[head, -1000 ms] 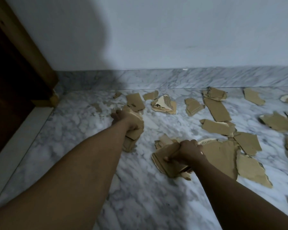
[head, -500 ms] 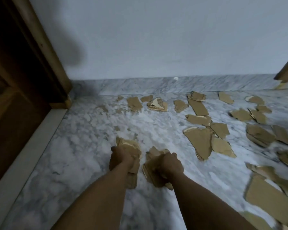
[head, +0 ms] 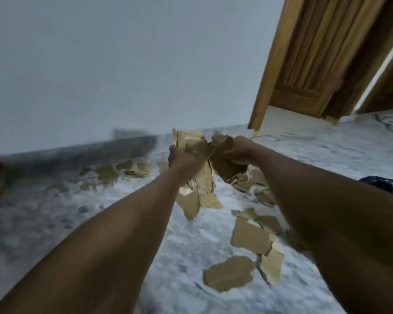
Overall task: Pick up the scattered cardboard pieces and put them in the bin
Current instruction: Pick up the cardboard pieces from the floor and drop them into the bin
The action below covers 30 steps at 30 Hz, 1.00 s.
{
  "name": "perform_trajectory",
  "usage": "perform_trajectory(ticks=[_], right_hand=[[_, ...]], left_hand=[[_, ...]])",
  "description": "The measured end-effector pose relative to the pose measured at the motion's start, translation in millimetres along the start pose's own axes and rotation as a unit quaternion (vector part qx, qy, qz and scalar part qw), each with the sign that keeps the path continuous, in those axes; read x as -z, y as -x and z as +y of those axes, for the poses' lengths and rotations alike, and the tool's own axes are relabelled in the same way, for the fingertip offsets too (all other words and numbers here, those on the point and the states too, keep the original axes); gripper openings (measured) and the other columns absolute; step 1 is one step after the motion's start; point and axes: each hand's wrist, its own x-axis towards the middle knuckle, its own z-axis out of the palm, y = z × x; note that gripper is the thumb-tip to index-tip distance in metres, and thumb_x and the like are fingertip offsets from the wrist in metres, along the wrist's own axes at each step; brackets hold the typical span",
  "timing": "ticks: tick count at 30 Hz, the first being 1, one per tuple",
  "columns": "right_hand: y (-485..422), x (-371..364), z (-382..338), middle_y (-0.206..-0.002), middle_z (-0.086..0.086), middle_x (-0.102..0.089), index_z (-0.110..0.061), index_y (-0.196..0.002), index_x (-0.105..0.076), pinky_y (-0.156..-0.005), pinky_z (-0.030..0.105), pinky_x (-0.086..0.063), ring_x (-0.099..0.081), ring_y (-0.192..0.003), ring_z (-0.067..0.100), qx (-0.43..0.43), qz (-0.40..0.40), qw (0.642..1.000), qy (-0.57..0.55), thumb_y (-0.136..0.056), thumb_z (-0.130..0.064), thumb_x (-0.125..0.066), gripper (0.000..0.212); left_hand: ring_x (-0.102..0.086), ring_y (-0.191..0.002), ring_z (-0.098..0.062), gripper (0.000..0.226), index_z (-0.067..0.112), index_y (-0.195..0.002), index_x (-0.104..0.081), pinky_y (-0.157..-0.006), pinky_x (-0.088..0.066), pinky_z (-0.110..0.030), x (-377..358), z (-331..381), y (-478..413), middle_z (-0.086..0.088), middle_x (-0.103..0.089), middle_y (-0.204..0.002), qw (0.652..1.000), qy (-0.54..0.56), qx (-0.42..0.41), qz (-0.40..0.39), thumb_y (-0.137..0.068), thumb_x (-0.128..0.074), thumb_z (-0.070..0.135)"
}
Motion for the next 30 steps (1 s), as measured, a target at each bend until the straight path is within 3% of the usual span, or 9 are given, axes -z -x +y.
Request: perform_trajectory(ticks=[3,5,7,9,12,14,21,26,30], right_hand=[[36.2,76.0,41.7,-0.091,0.010,-0.061,-0.010,-0.101,-0.057,-0.075,0.034,-0.049,-0.059,-0.083,0.022,-0.033,0.015,0.998,-0.043,-0.096,-0.019,-0.056,0.010],[56.6,117.5,84.6,-0.090,0.008,-0.062,-0.009,-0.101,-0.057,-0.066,0.032,-0.049,-0.059,-0.077,0.021,-0.109,0.028,0.992,-0.056,-0.089,-0.030,-0.064,0.025],[79.0,151.3,134.0,-0.103,0.015,-0.069,-0.006,-0.107,-0.062,-0.080,0.046,-0.058,-0.068,-0.091,0.033,-0.179,0.018,0.982,-0.053,-0.074,-0.043,-0.071,0.051],[106.2,176.6,184.1,-0.106,0.016,-0.070,-0.006,-0.108,-0.064,-0.088,0.049,-0.056,-0.069,-0.097,0.037,-0.231,-0.002,0.971,-0.053,-0.075,-0.040,-0.073,0.048],[151.6,199.3,245.1,-0.086,0.013,-0.066,-0.002,-0.103,-0.064,-0.056,0.029,-0.050,-0.060,-0.067,0.026,-0.294,-0.025,0.954,-0.057,-0.087,-0.028,-0.070,0.031],[171.8,200.2,280.8,-0.084,0.015,-0.065,0.000,-0.103,-0.063,-0.051,0.026,-0.048,-0.059,-0.064,0.025,-0.331,-0.026,0.942,-0.054,-0.089,-0.025,-0.068,0.029],[199.1,171.4,345.7,-0.098,0.013,-0.064,-0.003,-0.104,-0.065,-0.074,0.041,-0.062,-0.070,-0.076,0.030,-0.378,-0.015,0.920,-0.102,-0.081,-0.038,-0.079,0.044],[246.5,151.0,393.0,-0.075,0.019,-0.065,-0.001,-0.071,-0.058,-0.049,0.030,-0.053,-0.064,-0.059,0.029,-0.446,0.096,0.890,-0.002,-0.075,-0.038,-0.082,0.045],[296.8,116.2,416.2,-0.068,0.017,-0.060,0.001,-0.069,-0.054,-0.044,0.030,-0.051,-0.059,-0.057,0.028,-0.533,0.126,0.836,-0.022,-0.076,-0.018,-0.076,0.030]], left_hand=[[-0.059,-0.115,-0.034,0.064,0.006,-0.137,-0.040,-0.097,-0.052,-0.046,-62.1,64.1,14.1,-0.015,-0.056,-0.131,0.997,0.051,-0.018,-0.060,-0.081,-0.064,0.028],[-0.054,-0.123,-0.034,0.056,0.004,-0.143,-0.036,-0.102,-0.047,-0.040,-111.3,101.9,36.6,-0.016,-0.051,-0.138,0.994,0.037,-0.003,-0.104,-0.092,-0.054,0.021],[-0.051,-0.124,-0.031,0.049,0.002,-0.144,-0.035,-0.095,-0.043,-0.034,-162.6,131.3,64.5,-0.017,-0.049,-0.139,0.991,0.010,-0.001,-0.133,-0.099,-0.045,0.020],[-0.054,-0.112,-0.028,0.044,0.003,-0.141,-0.039,-0.085,-0.044,-0.032,-214.1,153.4,100.2,-0.016,-0.053,-0.132,0.983,-0.018,-0.010,-0.183,-0.100,-0.041,0.016],[-0.058,-0.106,-0.030,0.036,0.007,-0.130,-0.052,-0.088,-0.053,-0.038,-283.6,165.5,145.1,-0.015,-0.059,-0.119,0.968,-0.016,0.014,-0.252,-0.095,-0.044,0.010],[-0.060,-0.104,-0.032,0.030,0.005,-0.122,-0.056,-0.082,-0.055,-0.036,-321.9,163.8,170.9,-0.012,-0.061,-0.113,0.957,-0.037,0.008,-0.289,-0.094,-0.047,0.009],[-0.063,-0.070,-0.029,0.047,0.005,-0.101,-0.054,-0.067,-0.062,-0.043,-373.2,139.7,189.4,-0.013,-0.063,-0.097,0.904,-0.122,-0.007,-0.409,-0.090,-0.060,0.050],[-0.061,-0.099,-0.032,0.059,0.003,-0.114,-0.052,-0.078,-0.052,-0.036,-368.0,110.7,154.2,-0.015,-0.060,-0.115,0.888,-0.272,-0.138,-0.345,-0.085,-0.067,0.052],[-0.057,-0.113,-0.037,0.044,0.007,-0.127,-0.048,-0.080,-0.055,-0.044,-357.8,70.2,148.4,-0.010,-0.048,-0.124,0.860,-0.275,0.012,-0.431,-0.094,-0.062,0.032]])
